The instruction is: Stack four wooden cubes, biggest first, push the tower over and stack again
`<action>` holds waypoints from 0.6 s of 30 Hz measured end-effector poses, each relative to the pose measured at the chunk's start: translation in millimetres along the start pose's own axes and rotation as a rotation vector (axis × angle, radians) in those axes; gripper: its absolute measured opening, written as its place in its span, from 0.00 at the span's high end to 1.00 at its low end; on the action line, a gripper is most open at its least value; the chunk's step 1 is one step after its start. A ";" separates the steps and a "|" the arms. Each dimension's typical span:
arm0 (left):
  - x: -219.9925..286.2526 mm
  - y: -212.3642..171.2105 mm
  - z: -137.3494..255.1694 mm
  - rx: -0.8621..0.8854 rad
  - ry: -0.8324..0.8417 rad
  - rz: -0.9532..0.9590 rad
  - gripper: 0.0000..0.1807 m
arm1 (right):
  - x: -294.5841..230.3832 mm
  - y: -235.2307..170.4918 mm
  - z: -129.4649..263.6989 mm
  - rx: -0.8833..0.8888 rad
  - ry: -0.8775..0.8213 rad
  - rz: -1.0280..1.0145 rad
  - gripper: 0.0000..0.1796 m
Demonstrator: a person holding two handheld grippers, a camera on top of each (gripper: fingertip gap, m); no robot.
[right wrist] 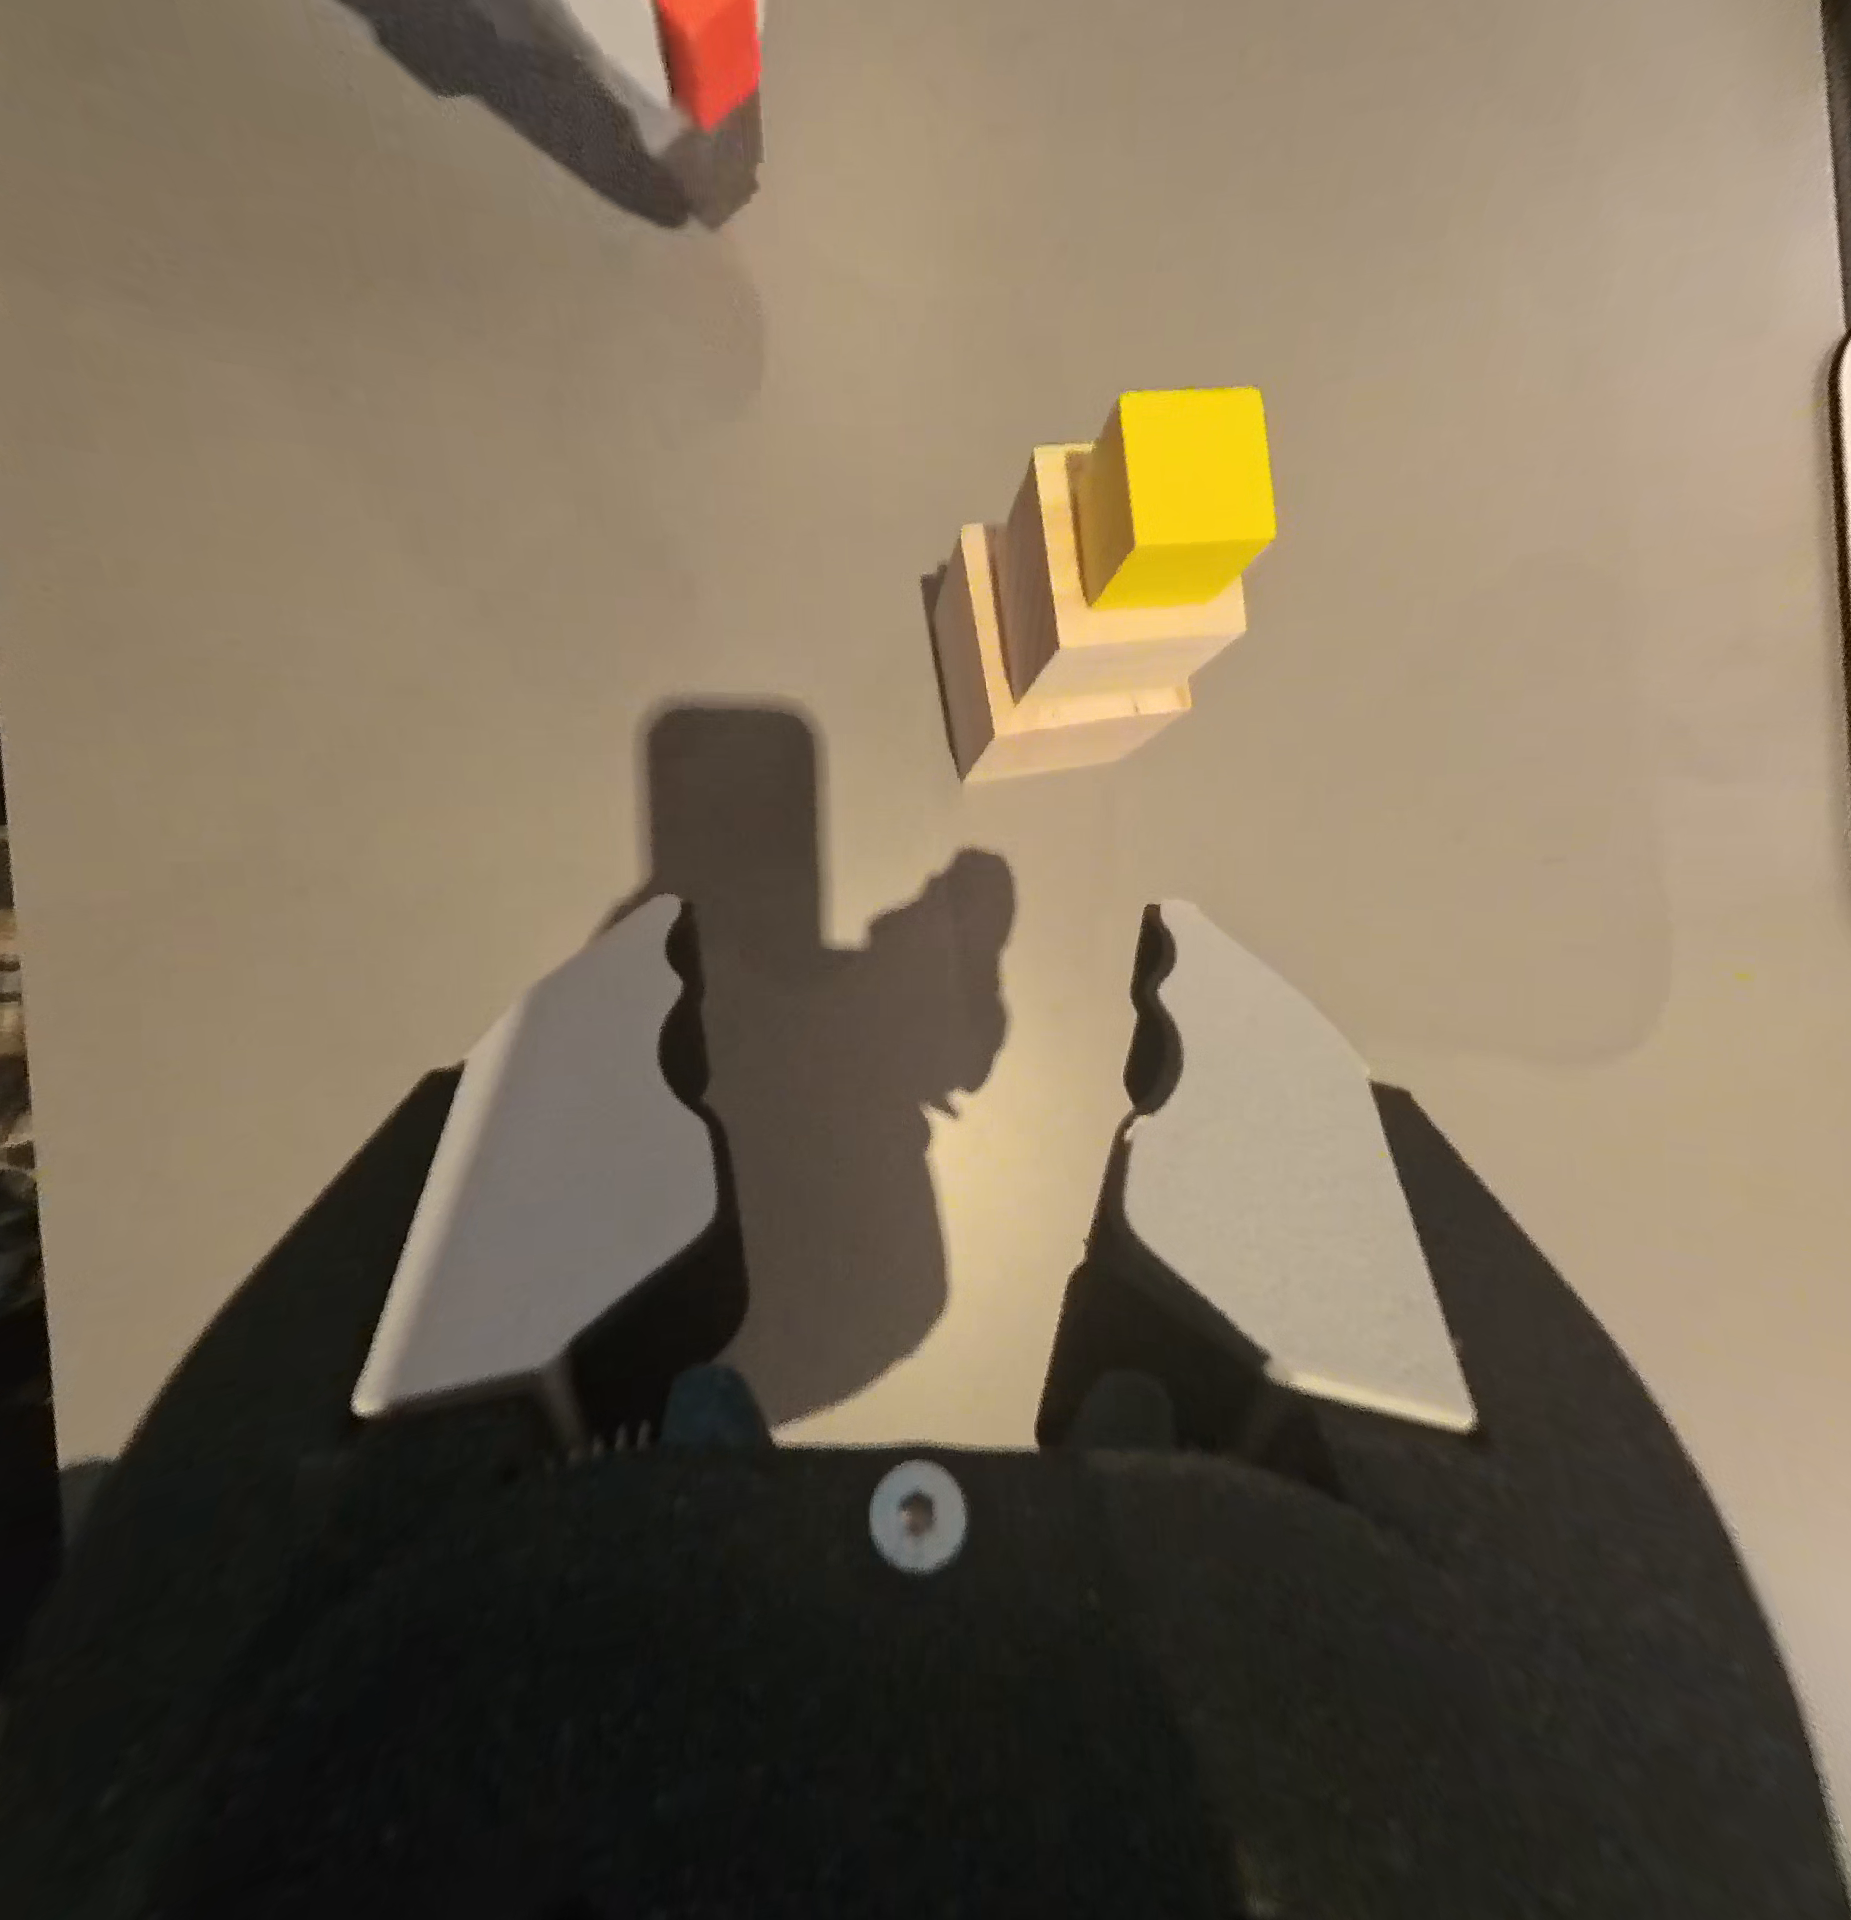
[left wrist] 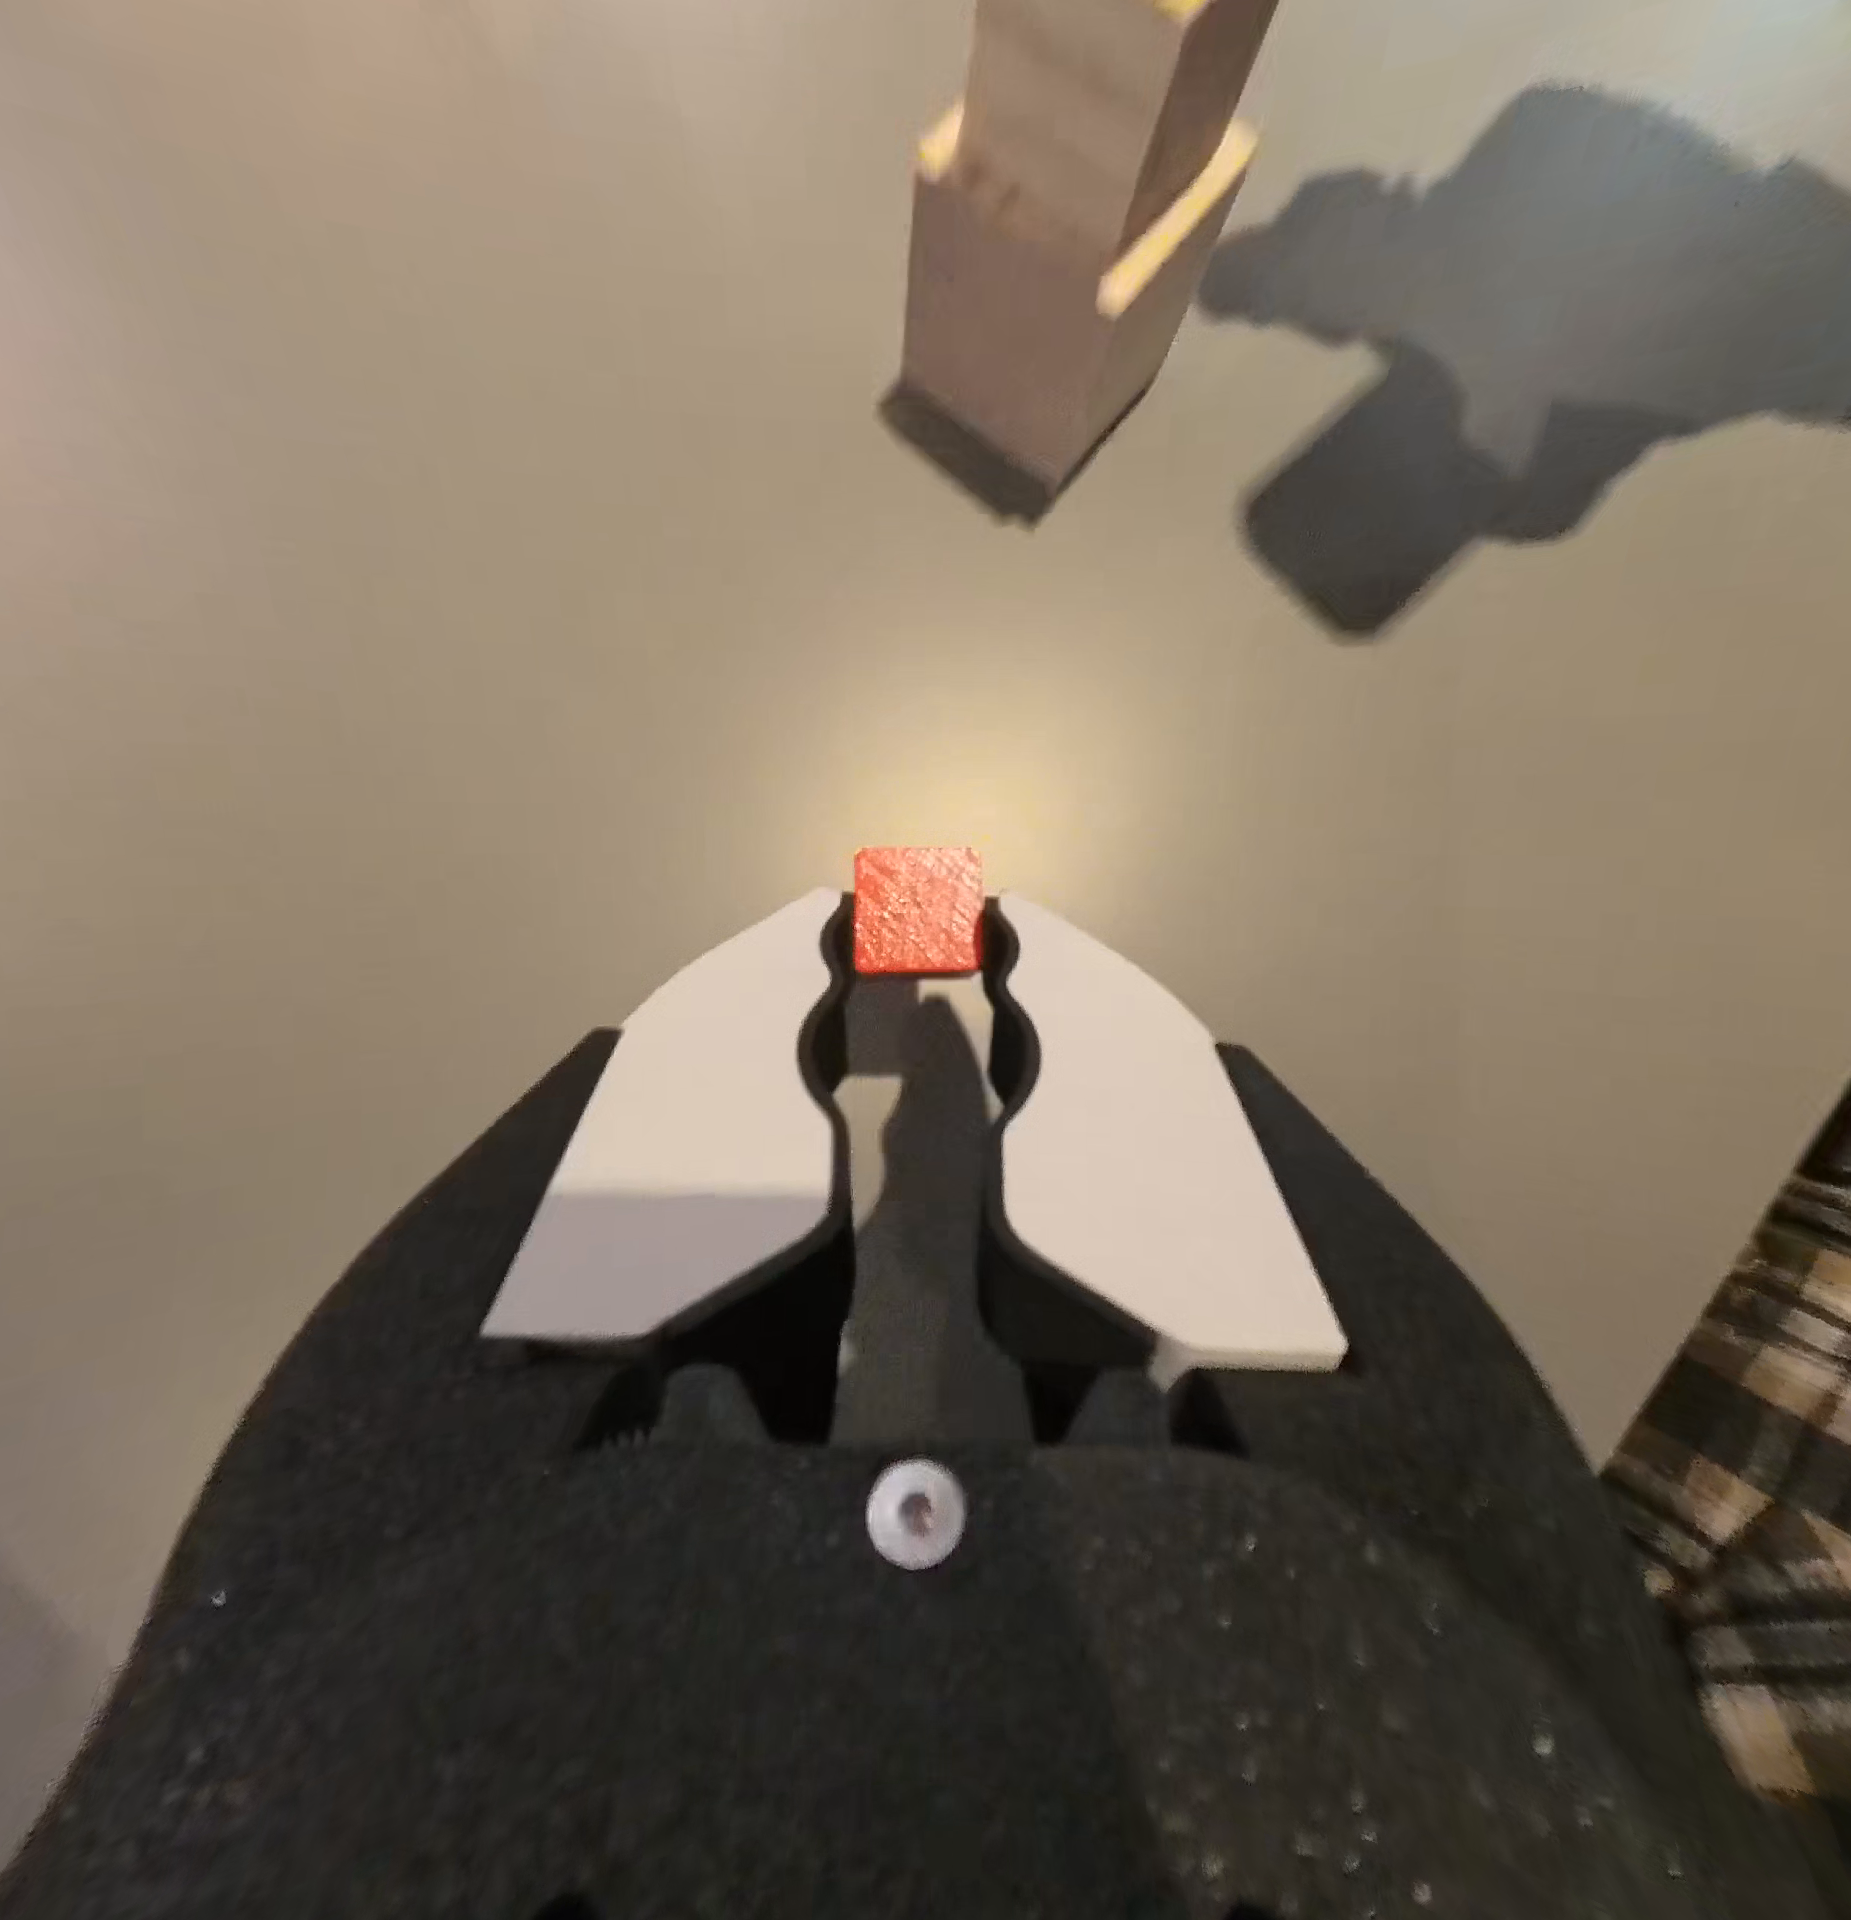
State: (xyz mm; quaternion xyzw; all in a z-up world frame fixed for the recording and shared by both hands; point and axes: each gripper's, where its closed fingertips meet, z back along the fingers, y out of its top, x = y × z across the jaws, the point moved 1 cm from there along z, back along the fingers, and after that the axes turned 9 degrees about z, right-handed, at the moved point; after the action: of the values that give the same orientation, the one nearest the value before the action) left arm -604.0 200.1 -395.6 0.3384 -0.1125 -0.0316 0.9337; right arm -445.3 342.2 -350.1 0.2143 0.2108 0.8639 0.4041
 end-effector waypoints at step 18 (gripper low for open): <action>64.6 159.4 -32.3 -0.142 -0.303 -0.534 0.87 | -3.5 -22.0 15.2 -0.024 -0.016 -0.047 0.57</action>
State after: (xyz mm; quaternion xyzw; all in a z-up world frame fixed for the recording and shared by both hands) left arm -536.4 334.1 -305.7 0.2814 -0.1549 -0.3334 0.8864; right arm -421.7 355.1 -350.2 0.2111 0.2021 0.8550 0.4284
